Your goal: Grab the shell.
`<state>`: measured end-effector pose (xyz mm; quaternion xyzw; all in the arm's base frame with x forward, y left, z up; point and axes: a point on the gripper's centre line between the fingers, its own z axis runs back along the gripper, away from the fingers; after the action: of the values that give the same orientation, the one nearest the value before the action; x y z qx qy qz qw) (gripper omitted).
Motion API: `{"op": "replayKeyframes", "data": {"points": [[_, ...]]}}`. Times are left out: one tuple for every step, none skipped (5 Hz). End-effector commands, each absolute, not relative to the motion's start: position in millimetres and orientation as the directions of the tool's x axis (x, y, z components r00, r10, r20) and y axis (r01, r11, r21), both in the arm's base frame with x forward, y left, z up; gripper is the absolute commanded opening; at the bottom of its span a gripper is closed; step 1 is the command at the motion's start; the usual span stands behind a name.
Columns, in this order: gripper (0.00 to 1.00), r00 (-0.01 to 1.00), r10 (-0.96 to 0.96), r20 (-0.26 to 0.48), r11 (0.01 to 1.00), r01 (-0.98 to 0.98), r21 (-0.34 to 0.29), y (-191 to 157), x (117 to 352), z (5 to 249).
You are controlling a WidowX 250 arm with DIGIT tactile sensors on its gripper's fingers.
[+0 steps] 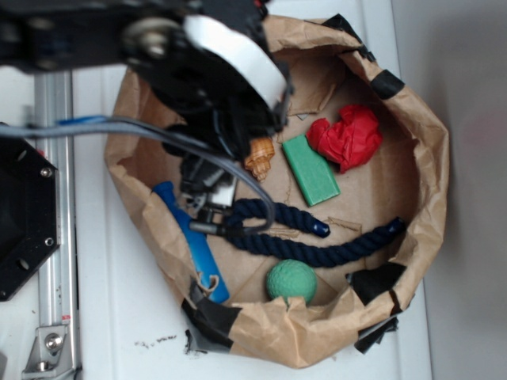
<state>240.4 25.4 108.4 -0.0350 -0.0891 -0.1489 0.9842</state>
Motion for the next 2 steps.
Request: {"op": "replayKeyframes", "data": {"points": [[1.0, 0.85, -0.488, 0.2, 0.868, 0.497, 0.005, -1, 249, 68], [1.0, 0.785, -0.605, 0.133, 0.796, 0.595, 0.112, -7, 250, 47]]}}
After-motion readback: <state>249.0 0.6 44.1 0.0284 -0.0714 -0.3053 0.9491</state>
